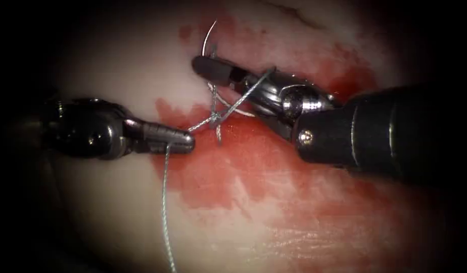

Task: Wound Closure

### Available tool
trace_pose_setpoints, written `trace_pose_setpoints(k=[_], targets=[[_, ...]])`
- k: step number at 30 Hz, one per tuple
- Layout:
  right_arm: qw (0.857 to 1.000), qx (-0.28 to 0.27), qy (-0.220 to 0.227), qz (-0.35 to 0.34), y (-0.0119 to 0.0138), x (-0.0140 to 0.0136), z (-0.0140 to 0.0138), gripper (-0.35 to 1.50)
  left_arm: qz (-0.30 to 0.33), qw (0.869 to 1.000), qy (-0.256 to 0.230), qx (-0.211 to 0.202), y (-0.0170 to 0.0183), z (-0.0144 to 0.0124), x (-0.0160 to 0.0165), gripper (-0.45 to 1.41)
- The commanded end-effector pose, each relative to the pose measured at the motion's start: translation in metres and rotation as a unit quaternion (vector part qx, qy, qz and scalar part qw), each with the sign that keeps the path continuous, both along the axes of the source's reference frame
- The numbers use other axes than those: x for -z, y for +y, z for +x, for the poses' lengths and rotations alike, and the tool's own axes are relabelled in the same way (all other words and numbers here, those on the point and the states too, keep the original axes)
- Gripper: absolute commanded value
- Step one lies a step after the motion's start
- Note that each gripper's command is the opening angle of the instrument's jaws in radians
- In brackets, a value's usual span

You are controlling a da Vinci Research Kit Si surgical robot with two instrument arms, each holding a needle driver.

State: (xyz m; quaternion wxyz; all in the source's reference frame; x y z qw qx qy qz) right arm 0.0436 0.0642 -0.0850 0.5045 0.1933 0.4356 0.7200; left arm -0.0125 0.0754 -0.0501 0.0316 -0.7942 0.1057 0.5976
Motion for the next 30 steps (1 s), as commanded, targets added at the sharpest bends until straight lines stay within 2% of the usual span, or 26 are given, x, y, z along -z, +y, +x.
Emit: trace_pose_setpoints(k=[1,2,3,6,9,11,15,23,27,28,29,30], targets=[[1.0,0.002,0.001,-0.003,0.0,-0.0003,0.0007,0.12,-0.001,1.0,0.0,0.0,0.0005,-0.0007,-0.0006,-0.35],[1.0,0.003,0.001,-0.006,0.0,-0.0003,0.0006,0.2,0.001,1.0,-0.001,-0.001,0.0004,-0.0007,-0.0006,-0.35],[1.0,0.006,0.0,-0.015,0.0,-0.0003,0.0007,0.44,0.001,1.0,-0.001,-0.001,0.0004,-0.0007,-0.0006,-0.35],[1.0,0.001,0.003,-0.028,0.0001,-0.0003,0.0009,0.79,0.001,1.0,-0.001,-0.001,0.0004,-0.0007,-0.0006,-0.35],[0.999,-0.003,0.007,-0.037,0.0002,-0.0003,0.001,0.84,0.001,1.0,-0.001,-0.001,0.0004,-0.0007,-0.0006,-0.35],[0.999,-0.001,0.006,-0.039,0.0003,-0.0002,0.001,0.94,0.001,1.0,-0.001,-0.001,0.0004,-0.0007,-0.0006,-0.35],[0.999,0.004,0.005,-0.045,0.0004,0.0,0.0007,0.94,0.001,1.0,-0.001,-0.001,0.0004,-0.0006,-0.0006,-0.35],[0.999,0.01,0.008,-0.046,0.0004,0.0009,0.0,0.74,0.001,1.0,0.0,-0.002,0.0004,-0.0006,-0.0007,-0.35],[0.999,0.011,0.008,-0.048,0.0005,0.0013,0.0,0.57,0.0,1.0,0.001,-0.002,0.0003,-0.0006,-0.0007,-0.35],[0.999,0.009,0.006,-0.048,0.0005,0.0014,-0.0001,0.39,0.0,1.0,0.001,-0.002,0.0003,-0.0006,-0.0008,-0.35],[0.999,0.007,0.005,-0.049,0.0005,0.0014,-0.0002,0.03,0.0,1.0,0.001,-0.002,0.0003,-0.0006,-0.0008,-0.35],[0.999,0.005,0.003,-0.049,0.0005,0.0015,-0.0002,-0.2,0.0,1.0,0.001,-0.002,0.0003,-0.0006,-0.0008,-0.35]])
